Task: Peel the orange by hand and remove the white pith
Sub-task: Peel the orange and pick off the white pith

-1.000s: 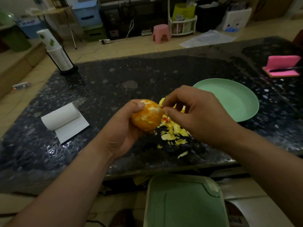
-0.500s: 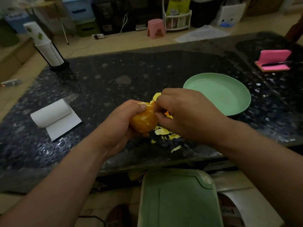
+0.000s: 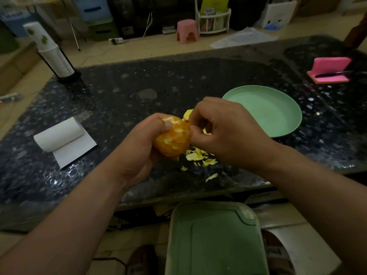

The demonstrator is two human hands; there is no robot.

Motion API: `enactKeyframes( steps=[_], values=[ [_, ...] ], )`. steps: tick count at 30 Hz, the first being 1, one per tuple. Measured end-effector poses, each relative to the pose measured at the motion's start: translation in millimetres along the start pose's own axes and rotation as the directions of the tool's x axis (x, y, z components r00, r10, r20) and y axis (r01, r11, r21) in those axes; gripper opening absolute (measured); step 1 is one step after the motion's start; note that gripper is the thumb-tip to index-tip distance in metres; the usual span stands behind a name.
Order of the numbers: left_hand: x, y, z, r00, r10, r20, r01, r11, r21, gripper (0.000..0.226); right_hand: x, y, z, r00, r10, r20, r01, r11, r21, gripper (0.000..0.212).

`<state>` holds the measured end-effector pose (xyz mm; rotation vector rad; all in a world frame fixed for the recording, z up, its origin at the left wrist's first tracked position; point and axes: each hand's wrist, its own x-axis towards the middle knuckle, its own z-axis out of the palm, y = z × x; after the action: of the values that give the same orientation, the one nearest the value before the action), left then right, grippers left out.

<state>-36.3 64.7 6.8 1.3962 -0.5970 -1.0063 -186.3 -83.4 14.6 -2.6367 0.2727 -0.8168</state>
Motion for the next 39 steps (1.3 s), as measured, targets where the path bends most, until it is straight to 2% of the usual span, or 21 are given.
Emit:
enactKeyframes(
  steps=[4, 6, 10, 16, 22, 31, 35, 39],
  values=[
    [0, 1, -1, 1.000, 0.004, -0.023, -0.004, 1.000, 0.008, 0.037, -2, 4, -8, 0.999, 0.033, 0.031, -0.034, 0.997, 0.064, 0.002],
    [1, 1, -1, 1.000, 0.009, -0.027, -0.008, 1.000, 0.011, 0.036, -2, 3, -9, 0.999, 0.005, 0.048, -0.008, 0.998, 0.063, 0.007],
    [2, -1, -1, 0.999, 0.011, -0.049, -0.009, 0.999, 0.037, 0.040, -2, 1, -8, 0.997, -0.036, 0.074, 0.036, 0.999, -0.007, 0.013],
    [2, -2, 3, 0.993, 0.068, -0.096, -0.043, 0.969, 0.243, 0.040, 2, -7, -2, 0.991, -0.113, 0.073, 0.127, 0.969, -0.213, 0.014],
    [1, -4, 1, 0.988, 0.135, -0.076, -0.098, 0.922, 0.375, 0.036, 1, -14, 1, 0.992, -0.100, 0.075, 0.112, 0.976, -0.186, 0.012],
    [-2, -2, -2, 0.988, 0.153, -0.024, -0.142, 0.956, 0.257, 0.055, -1, -9, 6, 0.999, -0.022, -0.027, 0.023, 1.000, 0.013, 0.009],
    [-3, -1, -3, 0.990, 0.139, -0.013, -0.135, 0.976, 0.171, 0.046, -3, -4, 5, 0.998, 0.019, -0.059, -0.013, 0.996, 0.091, 0.012],
    [-3, 1, -2, 0.989, 0.144, -0.021, -0.142, 0.988, 0.060, 0.053, -6, 3, -1, 0.995, 0.086, -0.049, -0.079, 0.988, 0.133, 0.008]
  ],
)
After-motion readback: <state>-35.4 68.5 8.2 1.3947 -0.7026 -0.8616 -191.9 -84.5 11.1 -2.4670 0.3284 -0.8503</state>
